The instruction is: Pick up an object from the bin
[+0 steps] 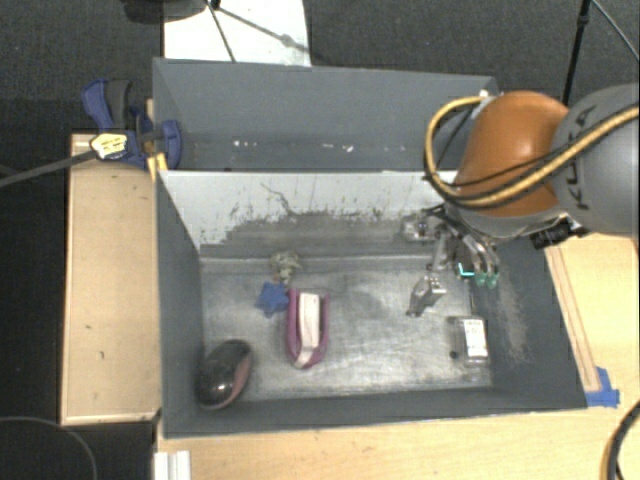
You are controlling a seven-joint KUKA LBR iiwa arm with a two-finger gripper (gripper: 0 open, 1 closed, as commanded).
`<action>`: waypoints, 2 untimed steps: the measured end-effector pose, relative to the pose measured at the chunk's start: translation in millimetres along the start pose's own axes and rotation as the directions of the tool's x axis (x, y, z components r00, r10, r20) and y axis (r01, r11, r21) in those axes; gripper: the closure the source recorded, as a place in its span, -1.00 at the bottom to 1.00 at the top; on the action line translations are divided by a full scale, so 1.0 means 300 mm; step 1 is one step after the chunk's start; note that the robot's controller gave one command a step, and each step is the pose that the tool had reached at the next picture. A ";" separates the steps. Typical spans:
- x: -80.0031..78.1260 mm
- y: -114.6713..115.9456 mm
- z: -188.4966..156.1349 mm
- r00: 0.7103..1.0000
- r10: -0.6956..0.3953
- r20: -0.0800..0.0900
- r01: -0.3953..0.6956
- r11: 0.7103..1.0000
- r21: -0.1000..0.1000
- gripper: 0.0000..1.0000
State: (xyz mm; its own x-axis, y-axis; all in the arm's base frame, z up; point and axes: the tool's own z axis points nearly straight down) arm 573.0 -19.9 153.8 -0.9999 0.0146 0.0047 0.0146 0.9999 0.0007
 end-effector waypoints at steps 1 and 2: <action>-0.064 0.148 0.007 0.998 -0.059 0.011 0.059 0.998 -0.001 -1.00; -0.042 0.289 -0.011 0.996 -0.086 0.011 0.086 0.996 -0.001 -1.00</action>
Offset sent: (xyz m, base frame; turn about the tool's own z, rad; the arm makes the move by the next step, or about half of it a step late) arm 0.0182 0.0410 -0.0027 -0.0540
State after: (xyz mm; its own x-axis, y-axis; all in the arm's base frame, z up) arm 587.0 66.6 157.1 -0.9974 -0.0716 -0.0067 -0.0716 0.9974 0.0025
